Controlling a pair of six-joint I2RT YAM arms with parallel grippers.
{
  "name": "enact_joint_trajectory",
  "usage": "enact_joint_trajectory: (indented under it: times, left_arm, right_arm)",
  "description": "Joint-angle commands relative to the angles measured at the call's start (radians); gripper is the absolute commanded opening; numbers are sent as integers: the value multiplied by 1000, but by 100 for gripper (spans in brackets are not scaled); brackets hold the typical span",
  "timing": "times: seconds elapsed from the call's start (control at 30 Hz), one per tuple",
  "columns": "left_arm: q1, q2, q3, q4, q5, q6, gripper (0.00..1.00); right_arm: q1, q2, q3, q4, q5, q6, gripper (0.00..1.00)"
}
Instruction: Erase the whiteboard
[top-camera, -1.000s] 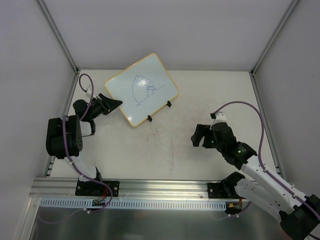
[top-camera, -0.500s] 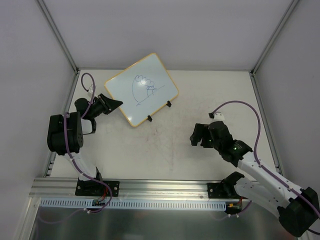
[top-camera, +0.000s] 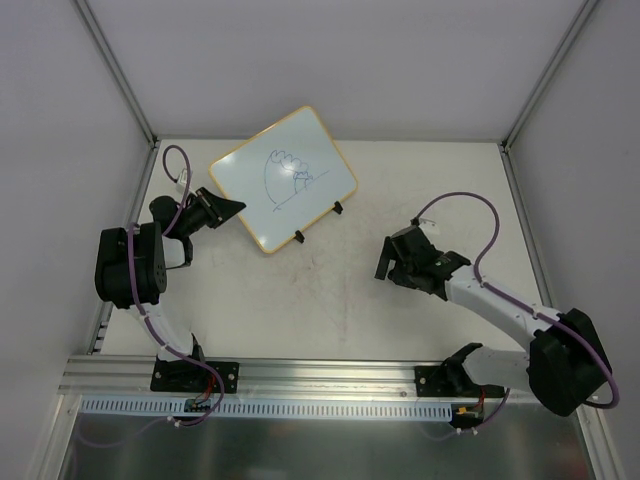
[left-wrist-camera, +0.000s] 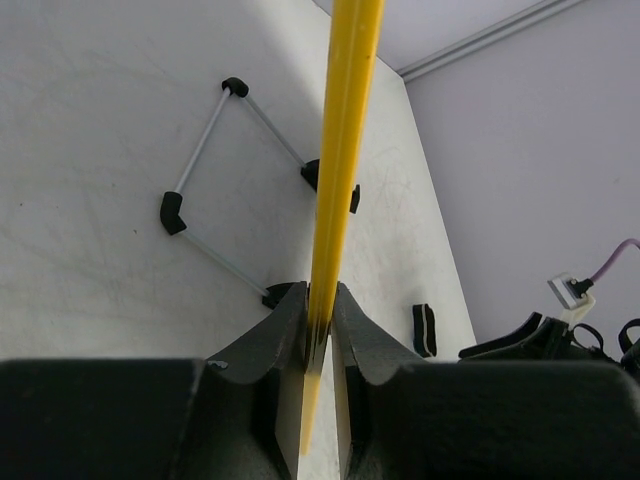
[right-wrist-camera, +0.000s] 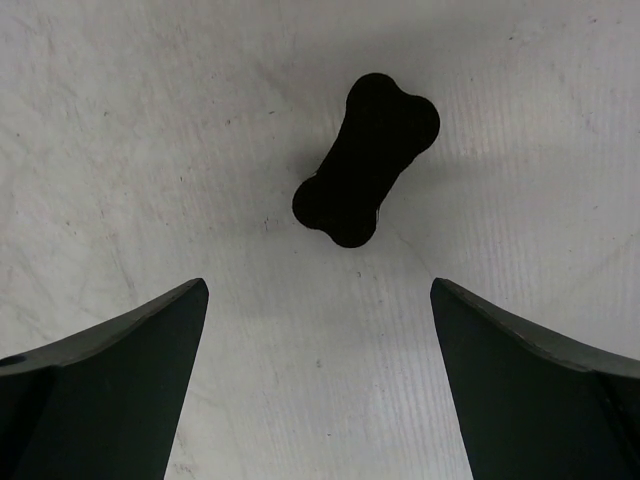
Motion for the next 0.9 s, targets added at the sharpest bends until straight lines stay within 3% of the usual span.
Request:
enact_joint_trajectory:
  times: [0.0,0.17,0.37,0.57,0.87]
  left_arm:
    - [-8,14,16,40,-1,22,12]
    - [-11,-10,4,0,-21,59,12]
    - [-15,-33,-1,-29,-35,87,12]
    - [-17,-41,-6,-33,-37,88,12]
    - [-15,-56,-13,-43,-44,99,12]
  right_arm:
    - [-2,49,90,-71,91,72,98]
    - [-5,80,146,-127,189,132,86]
    - [-13,217,260,-269,217,253,84]
    - [-29,253,263,-258,200,319,77]
    - [-94,272,231,-146,106,295,69]
